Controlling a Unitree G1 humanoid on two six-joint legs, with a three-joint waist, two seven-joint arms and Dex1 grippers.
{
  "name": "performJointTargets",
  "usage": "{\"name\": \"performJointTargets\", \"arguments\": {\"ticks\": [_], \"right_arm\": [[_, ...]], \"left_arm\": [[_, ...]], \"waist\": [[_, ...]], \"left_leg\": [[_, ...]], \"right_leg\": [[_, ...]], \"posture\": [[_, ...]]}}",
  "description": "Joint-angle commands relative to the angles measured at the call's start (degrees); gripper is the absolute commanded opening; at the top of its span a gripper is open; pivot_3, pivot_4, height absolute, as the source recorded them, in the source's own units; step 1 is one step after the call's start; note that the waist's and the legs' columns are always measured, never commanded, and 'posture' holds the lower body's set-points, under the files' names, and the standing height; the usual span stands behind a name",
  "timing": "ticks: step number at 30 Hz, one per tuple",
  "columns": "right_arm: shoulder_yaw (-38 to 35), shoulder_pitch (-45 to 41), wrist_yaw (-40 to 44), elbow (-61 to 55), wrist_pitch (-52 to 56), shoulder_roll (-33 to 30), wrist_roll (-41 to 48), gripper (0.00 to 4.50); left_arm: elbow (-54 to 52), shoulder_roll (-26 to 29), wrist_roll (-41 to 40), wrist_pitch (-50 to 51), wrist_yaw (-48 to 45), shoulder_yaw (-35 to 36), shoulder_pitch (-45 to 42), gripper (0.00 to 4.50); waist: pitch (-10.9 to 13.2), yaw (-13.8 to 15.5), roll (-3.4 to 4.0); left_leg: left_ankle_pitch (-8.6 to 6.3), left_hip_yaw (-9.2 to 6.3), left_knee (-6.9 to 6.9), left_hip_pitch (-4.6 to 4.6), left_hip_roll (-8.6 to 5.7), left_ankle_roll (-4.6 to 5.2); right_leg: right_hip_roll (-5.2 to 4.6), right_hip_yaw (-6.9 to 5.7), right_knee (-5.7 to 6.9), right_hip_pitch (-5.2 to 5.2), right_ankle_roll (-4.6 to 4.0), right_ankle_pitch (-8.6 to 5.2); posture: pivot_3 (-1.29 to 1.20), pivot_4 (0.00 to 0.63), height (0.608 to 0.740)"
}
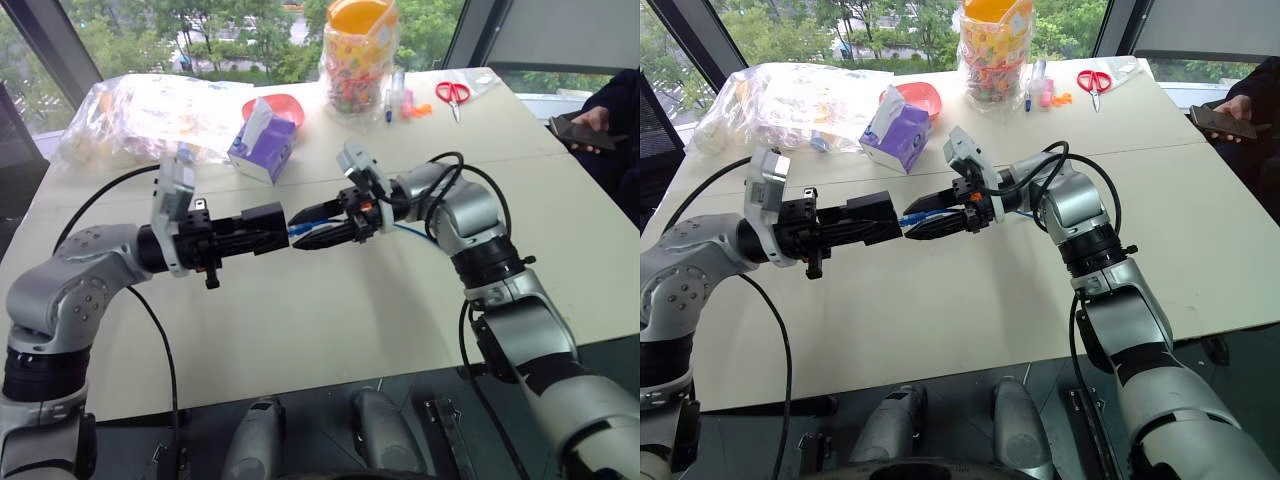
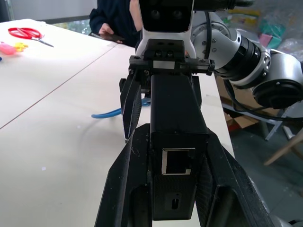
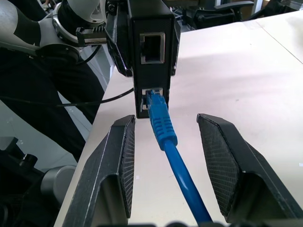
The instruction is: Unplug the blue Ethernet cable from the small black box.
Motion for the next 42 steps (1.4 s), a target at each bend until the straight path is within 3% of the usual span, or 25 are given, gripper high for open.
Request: {"name": "performJointTargets", "arguments": {"ticks": [1, 2, 4, 8, 20, 24, 42], "right_arm": [[-1.7, -1.7, 0.5, -0.5, -0.8, 0.0, 0.5, 2.12], [-1.7, -1.8, 0.5, -0.4, -0.8, -0.1, 0.5, 2.12], [-1.7, -1.8, 0.7, -0.4, -0.8, -0.1, 0.5, 1.61], [-1.8, -2.0, 0.9, -0.3, -0.7, -0.1, 0.5, 0.05], [-1.7, -1.7, 1.2, -0.9, 0.6, -0.2, 0.8, 0.05], [-1.9, -1.7, 1.2, -1.0, 0.2, -0.4, 0.6, 1.65], [-2.0, -1.3, 2.7, -2.6, 3.0, -0.3, 2.1, 1.65]], "left_arm": [[-1.5, 0.2, -0.1, -1.2, -0.4, 0.7, 0.1, 0.51], [-1.6, 0.2, -0.1, -1.3, -0.4, 0.7, 0.2, 0.51], [-1.7, 0.3, 0.0, -1.4, -0.4, 0.6, 0.4, 0.51], [-2.1, 0.2, 0.2, -1.6, -0.5, 0.3, 0.8, 0.51], [-2.0, 0.5, 0.9, -2.6, -1.4, 0.1, 1.9, 0.51], [-1.5, 0.5, 1.2, -3.1, -1.6, 0.1, 1.8, 0.51], [-0.5, 0.0, 2.0, -4.3, -1.6, 0.7, 1.2, 0.51]], "waist": [[0.0, 0.0, 0.0], [0.0, 0.0, 0.0], [0.0, 0.0, 0.0], [0.0, 0.0, 0.0], [0.0, 0.0, 0.0], [0.0, 0.0, 0.0], [0.0, 0.0, 0.0]], "left_leg": [[0.0, 0.0, 0.0, 0.0, 0.0, 0.0], [0.0, 0.0, 0.0, 0.0, 0.0, 0.0], [0.0, 0.0, 0.0, 0.0, 0.0, 0.0], [0.0, 0.0, 0.0, 0.0, 0.0, 0.0], [0.0, 0.0, 0.0, 0.0, 0.0, 0.0], [0.0, 0.0, 0.0, 0.0, 0.0, 0.0], [0.0, 0.0, 0.0, 0.0, 0.0, 0.0]], "right_leg": [[0.0, 0.0, 0.0, 0.0, 0.0, 0.0], [0.0, 0.0, 0.0, 0.0, 0.0, 0.0], [0.0, 0.0, 0.0, 0.0, 0.0, 0.0], [0.0, 0.0, 0.0, 0.0, 0.0, 0.0], [0.0, 0.0, 0.0, 0.0, 0.0, 0.0], [0.0, 0.0, 0.0, 0.0, 0.0, 0.0], [0.0, 0.0, 0.0, 0.0, 0.0, 0.0]], "posture": [[0.0, 0.15, 0.74], [0.0, 0.15, 0.74], [0.0, 0.15, 0.74], [0.0, 0.15, 0.74], [0.0, 0.15, 0.74], [0.0, 0.15, 0.74], [0.0, 0.15, 0.74]]}}
